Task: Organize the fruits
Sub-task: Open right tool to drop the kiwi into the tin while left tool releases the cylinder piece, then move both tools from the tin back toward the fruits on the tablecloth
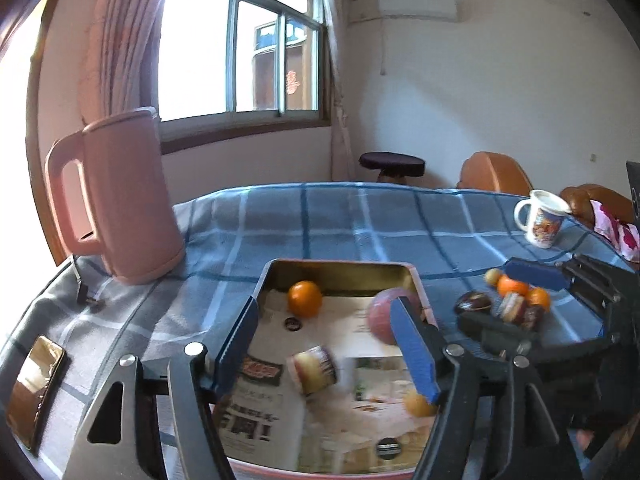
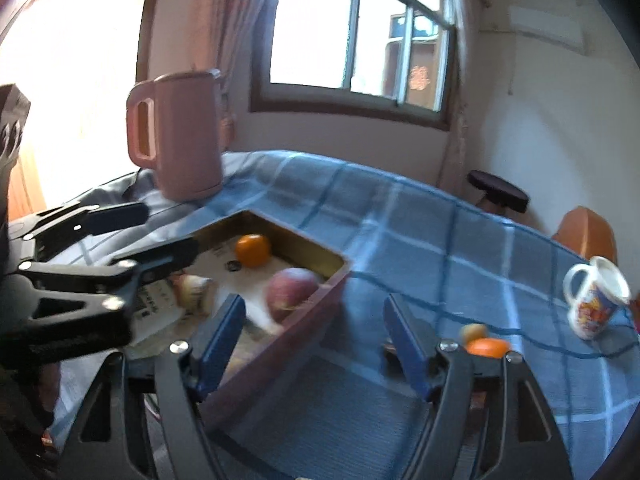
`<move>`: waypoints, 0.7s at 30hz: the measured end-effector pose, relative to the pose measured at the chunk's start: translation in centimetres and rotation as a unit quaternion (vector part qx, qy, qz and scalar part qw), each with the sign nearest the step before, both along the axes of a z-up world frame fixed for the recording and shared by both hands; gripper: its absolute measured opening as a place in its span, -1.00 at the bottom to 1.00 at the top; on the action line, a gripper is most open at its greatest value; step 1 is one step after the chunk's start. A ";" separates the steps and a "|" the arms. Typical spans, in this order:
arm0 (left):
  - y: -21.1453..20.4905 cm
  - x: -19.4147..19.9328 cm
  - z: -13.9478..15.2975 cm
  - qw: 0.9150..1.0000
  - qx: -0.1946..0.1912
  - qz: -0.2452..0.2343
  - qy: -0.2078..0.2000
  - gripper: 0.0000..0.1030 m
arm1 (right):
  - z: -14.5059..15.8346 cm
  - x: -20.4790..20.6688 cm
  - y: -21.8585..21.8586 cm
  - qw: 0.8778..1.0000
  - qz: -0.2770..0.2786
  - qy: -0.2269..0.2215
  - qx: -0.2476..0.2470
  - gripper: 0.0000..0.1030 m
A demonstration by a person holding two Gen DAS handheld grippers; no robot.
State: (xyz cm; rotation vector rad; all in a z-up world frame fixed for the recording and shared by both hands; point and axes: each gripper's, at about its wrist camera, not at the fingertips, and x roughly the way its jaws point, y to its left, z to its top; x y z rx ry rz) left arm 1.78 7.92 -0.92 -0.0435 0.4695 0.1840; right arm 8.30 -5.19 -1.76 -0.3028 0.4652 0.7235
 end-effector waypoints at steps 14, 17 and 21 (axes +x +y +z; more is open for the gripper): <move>-12.2 5.4 -1.5 0.989 0.012 -0.133 0.059 0.38 | -1.3 6.0 -14.1 0.975 -0.221 0.021 0.009 0.44; -14.2 6.7 -2.1 0.986 0.016 -0.149 0.076 0.38 | -1.7 6.4 -15.2 0.970 -0.242 0.023 0.011 0.45; -16.5 8.7 -3.2 0.979 0.009 -0.174 0.110 0.38 | -1.6 6.7 -16.4 0.967 -0.251 0.029 0.029 0.49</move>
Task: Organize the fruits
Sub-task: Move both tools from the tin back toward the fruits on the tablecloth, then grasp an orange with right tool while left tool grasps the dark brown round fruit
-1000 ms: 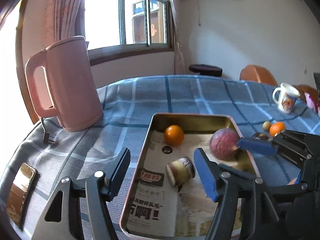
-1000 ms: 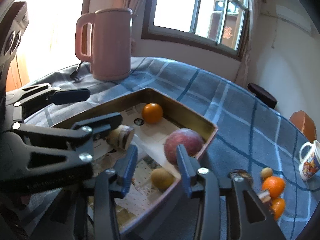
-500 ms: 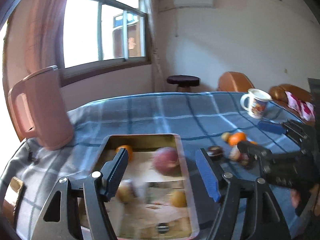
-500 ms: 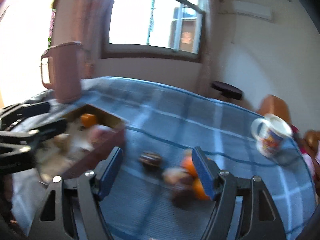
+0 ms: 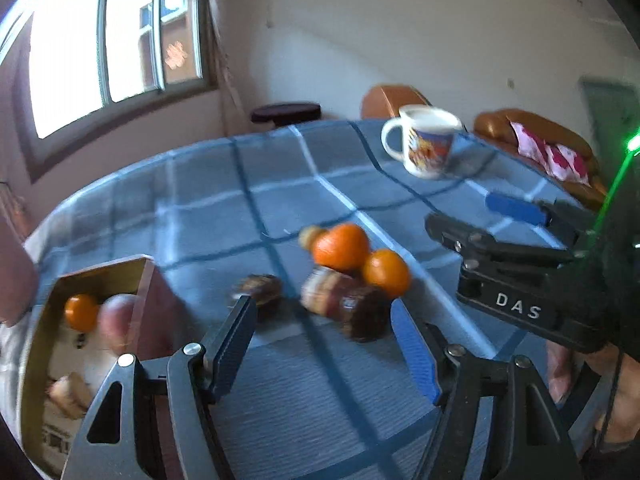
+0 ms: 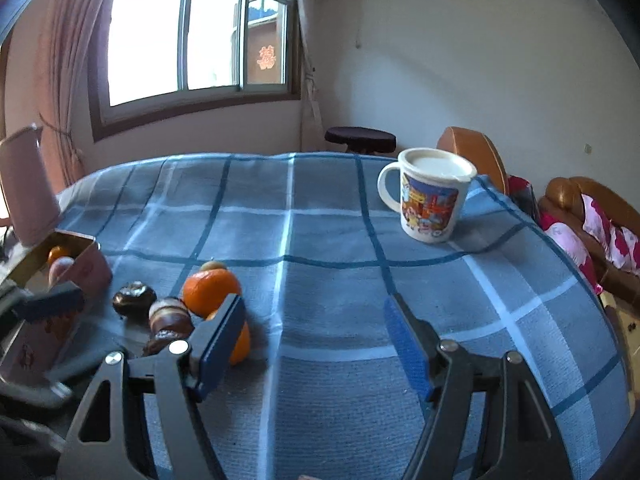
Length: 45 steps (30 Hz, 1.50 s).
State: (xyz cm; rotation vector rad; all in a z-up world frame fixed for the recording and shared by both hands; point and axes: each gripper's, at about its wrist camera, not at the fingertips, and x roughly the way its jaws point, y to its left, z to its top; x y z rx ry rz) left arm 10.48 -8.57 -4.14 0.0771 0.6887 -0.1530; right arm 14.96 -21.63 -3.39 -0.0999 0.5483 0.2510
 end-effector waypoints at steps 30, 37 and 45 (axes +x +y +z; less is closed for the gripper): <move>3.0 1.0 -1.0 1.000 -0.019 0.008 0.014 -0.53 | -2.4 1.9 3.4 0.991 0.085 0.099 0.002 0.24; 3.1 1.1 -1.0 0.999 -0.036 -0.004 0.017 -0.53 | -3.1 2.4 4.6 0.983 0.128 0.132 0.013 -0.06; 3.3 0.7 -0.7 0.999 -0.044 -0.002 0.004 -0.53 | -3.3 2.4 4.6 0.978 0.145 0.146 0.039 -0.26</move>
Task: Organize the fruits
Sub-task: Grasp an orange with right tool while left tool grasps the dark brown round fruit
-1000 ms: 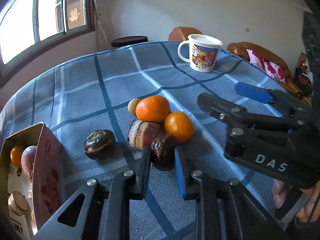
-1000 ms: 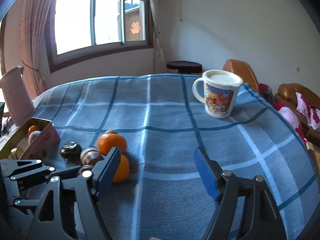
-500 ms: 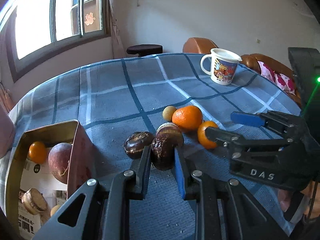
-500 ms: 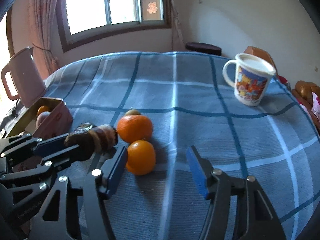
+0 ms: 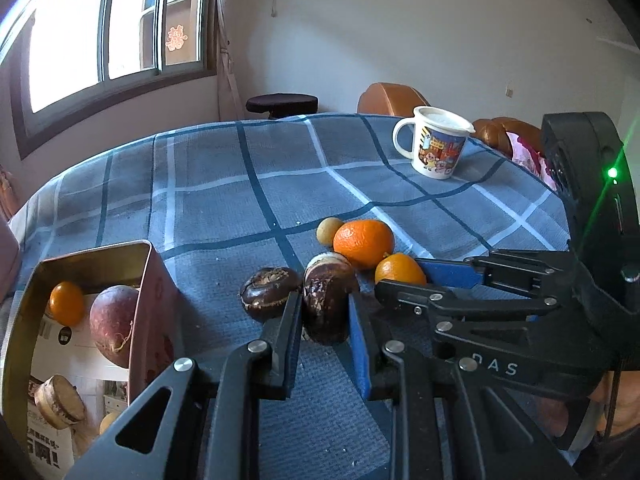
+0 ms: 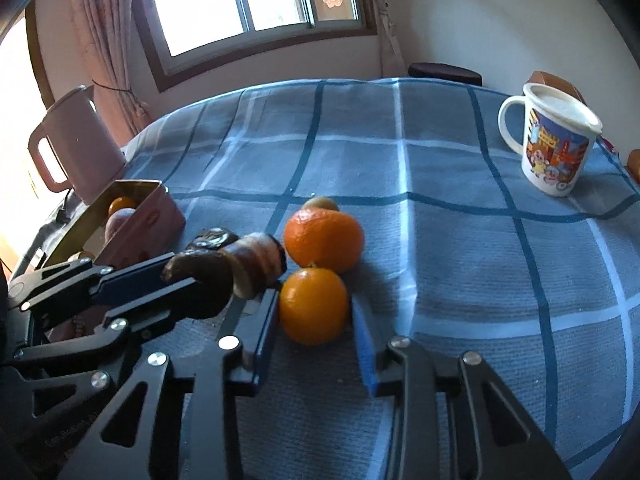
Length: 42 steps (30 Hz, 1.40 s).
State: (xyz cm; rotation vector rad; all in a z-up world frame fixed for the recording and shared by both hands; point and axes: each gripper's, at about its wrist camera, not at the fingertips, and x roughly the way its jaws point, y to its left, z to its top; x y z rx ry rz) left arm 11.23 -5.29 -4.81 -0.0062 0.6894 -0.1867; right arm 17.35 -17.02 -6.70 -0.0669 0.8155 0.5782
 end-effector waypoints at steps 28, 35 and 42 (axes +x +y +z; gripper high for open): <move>1.4 0.1 -0.1 0.999 -0.015 0.028 0.010 -0.63 | 2.1 -2.3 -0.6 0.995 -0.037 -0.093 -0.005 -0.26; 1.3 -0.2 -0.1 1.000 -0.009 0.026 0.009 0.19 | 2.2 -2.3 -0.8 0.995 -0.039 -0.093 0.000 -0.26; 1.1 -0.4 -0.4 0.999 0.011 0.026 0.019 0.26 | 2.2 -2.2 -1.0 0.995 -0.041 -0.090 0.009 -0.26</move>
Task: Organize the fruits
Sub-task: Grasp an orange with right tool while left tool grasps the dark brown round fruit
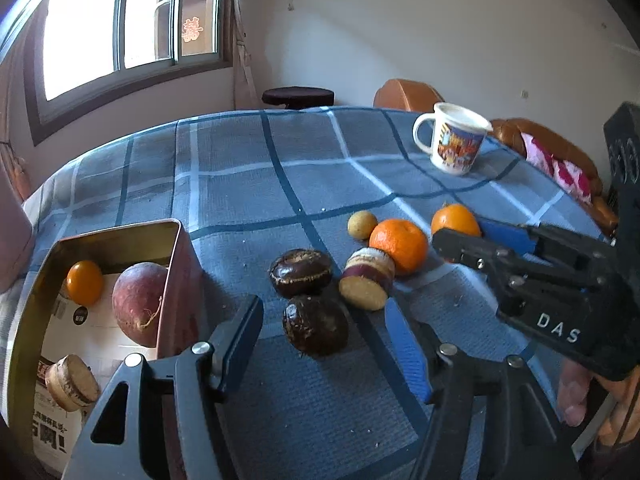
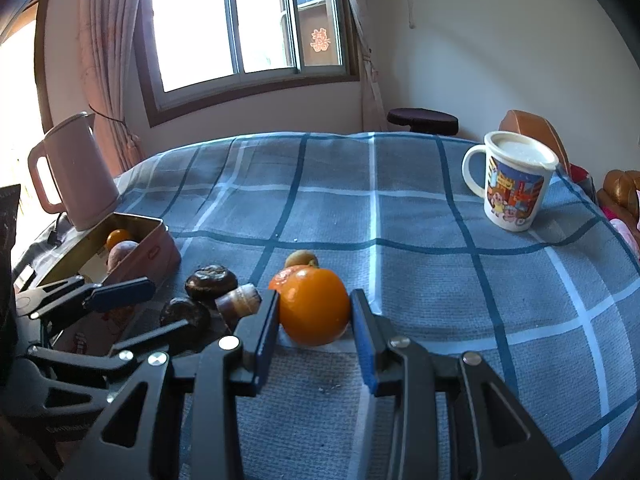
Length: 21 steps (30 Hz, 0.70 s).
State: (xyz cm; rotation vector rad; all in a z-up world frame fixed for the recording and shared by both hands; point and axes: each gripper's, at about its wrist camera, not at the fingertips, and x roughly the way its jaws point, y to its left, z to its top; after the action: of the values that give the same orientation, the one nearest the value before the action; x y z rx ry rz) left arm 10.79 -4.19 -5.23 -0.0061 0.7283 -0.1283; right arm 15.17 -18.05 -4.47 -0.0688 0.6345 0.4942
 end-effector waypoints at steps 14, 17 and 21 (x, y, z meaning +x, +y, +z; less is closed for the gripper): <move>-0.8 1.7 -1.6 0.998 0.027 -0.005 0.057 -0.22 | -0.1 0.1 0.1 1.000 0.001 0.002 -0.005 -0.26; -0.8 1.2 -1.2 0.999 0.030 -0.005 0.043 -0.22 | -0.1 0.0 0.1 1.000 0.001 -0.001 -0.003 -0.26; -0.7 0.4 -0.6 0.999 0.031 -0.002 0.018 -0.22 | 0.1 -0.3 0.2 1.000 0.004 -0.011 -0.003 -0.26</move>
State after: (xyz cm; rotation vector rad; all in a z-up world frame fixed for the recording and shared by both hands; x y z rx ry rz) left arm 11.21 -4.92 -5.80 0.0533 0.7672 -0.1099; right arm 14.84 -17.90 -4.40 -0.0825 0.6142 0.4985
